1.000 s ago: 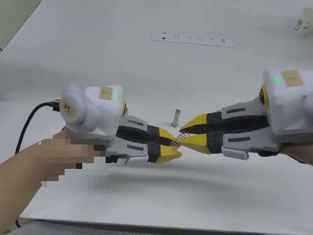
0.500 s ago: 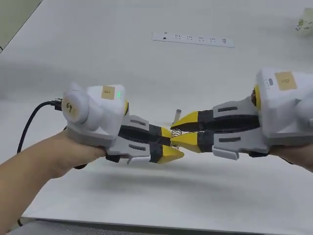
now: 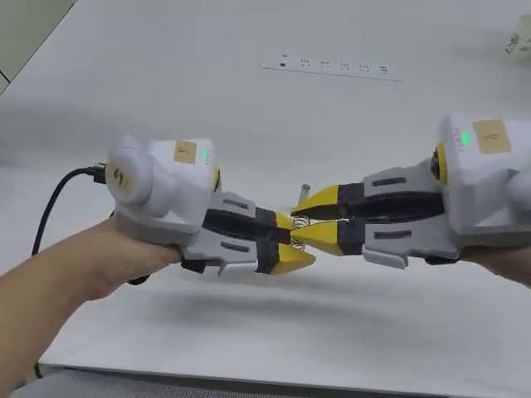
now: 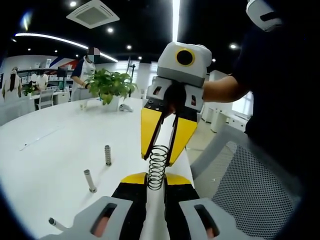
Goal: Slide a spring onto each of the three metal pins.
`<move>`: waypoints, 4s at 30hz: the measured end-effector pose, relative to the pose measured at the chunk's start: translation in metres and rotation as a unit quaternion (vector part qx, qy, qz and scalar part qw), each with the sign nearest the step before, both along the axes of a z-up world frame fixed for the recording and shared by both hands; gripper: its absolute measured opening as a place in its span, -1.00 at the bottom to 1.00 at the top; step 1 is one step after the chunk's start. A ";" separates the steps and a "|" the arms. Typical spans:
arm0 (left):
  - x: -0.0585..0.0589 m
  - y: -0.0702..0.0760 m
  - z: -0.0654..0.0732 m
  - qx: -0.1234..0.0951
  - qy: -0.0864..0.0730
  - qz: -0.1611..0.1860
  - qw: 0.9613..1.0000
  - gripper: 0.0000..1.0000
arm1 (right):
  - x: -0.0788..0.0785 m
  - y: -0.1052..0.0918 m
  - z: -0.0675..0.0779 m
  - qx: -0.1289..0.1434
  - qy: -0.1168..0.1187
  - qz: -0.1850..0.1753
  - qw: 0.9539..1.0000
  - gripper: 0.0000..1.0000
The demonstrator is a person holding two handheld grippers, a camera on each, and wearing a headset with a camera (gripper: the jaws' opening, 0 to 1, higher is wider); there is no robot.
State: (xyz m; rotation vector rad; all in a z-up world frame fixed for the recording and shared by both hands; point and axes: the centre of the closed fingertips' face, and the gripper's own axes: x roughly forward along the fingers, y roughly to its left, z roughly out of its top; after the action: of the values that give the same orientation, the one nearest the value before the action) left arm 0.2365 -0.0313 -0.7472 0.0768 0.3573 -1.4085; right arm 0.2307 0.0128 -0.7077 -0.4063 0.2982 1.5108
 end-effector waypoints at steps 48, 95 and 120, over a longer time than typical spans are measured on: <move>0.026 0.065 -0.001 0.021 -0.018 0.130 0.991 0.52 | 0.023 -0.004 -0.004 -0.026 -0.035 -0.014 0.999 -0.86; 0.034 0.148 -0.017 0.023 0.012 0.246 0.969 0.96 | 0.066 -0.025 -0.022 -0.037 -0.043 -0.091 0.994 -0.86; 0.034 0.153 -0.018 0.020 0.016 0.258 0.966 0.96 | 0.120 -0.021 -0.035 -0.023 -0.021 -0.165 0.986 -0.85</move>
State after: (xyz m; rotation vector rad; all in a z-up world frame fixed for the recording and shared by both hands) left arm 0.2703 0.1218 -0.7654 -0.0070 0.3995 -0.8879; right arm 0.3509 -0.0087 -0.7425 -0.4021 0.3494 1.1708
